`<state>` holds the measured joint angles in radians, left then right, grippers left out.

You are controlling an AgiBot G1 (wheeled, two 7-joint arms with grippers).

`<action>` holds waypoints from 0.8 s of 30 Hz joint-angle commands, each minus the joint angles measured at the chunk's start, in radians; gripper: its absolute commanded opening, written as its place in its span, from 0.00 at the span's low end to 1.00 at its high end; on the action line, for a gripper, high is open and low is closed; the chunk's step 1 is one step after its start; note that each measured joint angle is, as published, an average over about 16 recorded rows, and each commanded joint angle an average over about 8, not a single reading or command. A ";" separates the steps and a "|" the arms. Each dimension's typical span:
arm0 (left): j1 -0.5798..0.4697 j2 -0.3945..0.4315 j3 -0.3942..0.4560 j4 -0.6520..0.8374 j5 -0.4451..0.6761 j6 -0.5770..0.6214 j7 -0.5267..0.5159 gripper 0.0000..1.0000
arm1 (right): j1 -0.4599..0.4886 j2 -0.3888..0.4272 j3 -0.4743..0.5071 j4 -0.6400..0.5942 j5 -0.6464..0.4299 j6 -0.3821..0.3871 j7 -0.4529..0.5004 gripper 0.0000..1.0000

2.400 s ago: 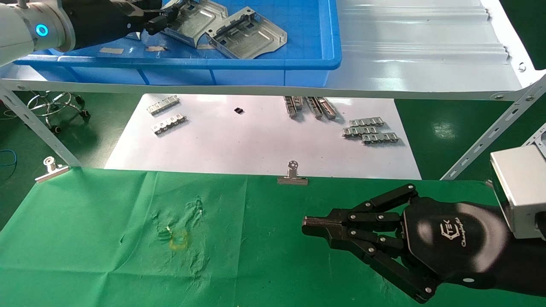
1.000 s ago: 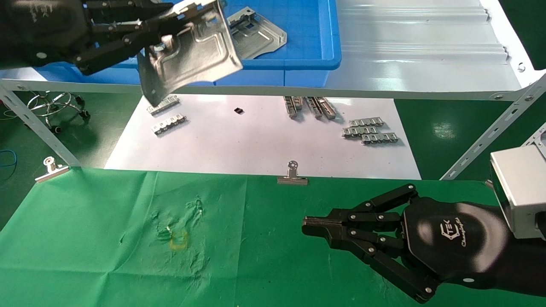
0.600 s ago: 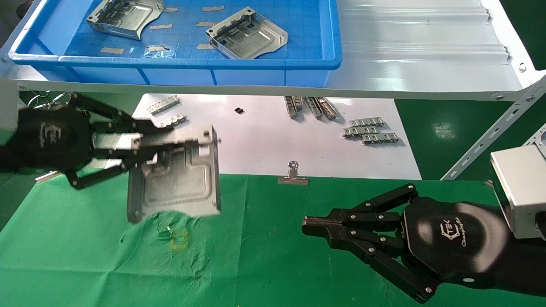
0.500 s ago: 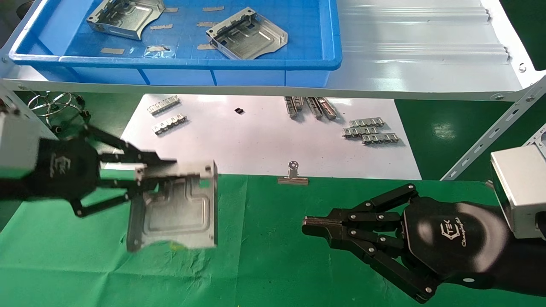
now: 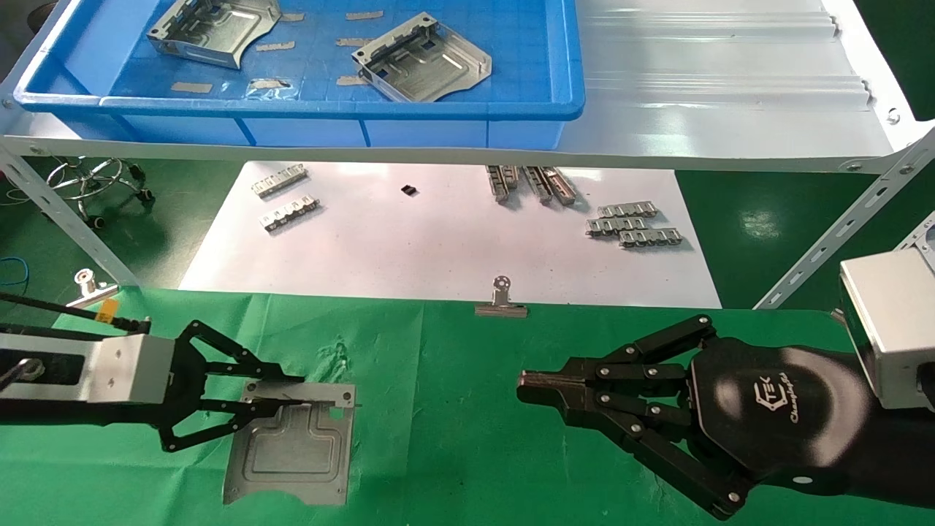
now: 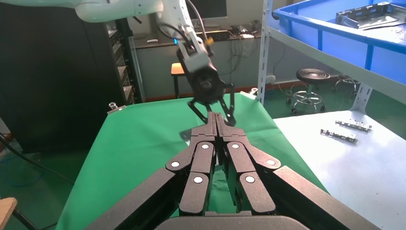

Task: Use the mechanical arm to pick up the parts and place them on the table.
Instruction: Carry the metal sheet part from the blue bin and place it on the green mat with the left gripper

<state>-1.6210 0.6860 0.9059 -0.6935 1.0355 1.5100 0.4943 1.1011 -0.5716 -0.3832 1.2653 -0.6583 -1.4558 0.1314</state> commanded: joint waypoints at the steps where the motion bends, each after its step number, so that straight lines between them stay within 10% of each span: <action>1: 0.001 0.017 0.008 0.036 0.020 -0.021 0.022 0.00 | 0.000 0.000 0.000 0.000 0.000 0.000 0.000 0.00; 18: 0.048 0.091 0.023 0.178 0.075 -0.142 0.157 0.00 | 0.000 0.000 0.000 0.000 0.000 0.000 0.000 0.00; 21: 0.048 0.100 0.022 0.195 0.077 -0.149 0.180 0.17 | 0.000 0.000 0.000 0.000 0.000 0.000 0.000 0.00; 24: 0.048 0.108 0.021 0.210 0.077 -0.150 0.205 0.54 | 0.000 0.000 0.000 0.000 0.000 0.000 0.000 0.00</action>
<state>-1.5723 0.7921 0.9255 -0.4859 1.1089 1.3665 0.6987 1.1012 -0.5715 -0.3834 1.2653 -0.6582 -1.4558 0.1314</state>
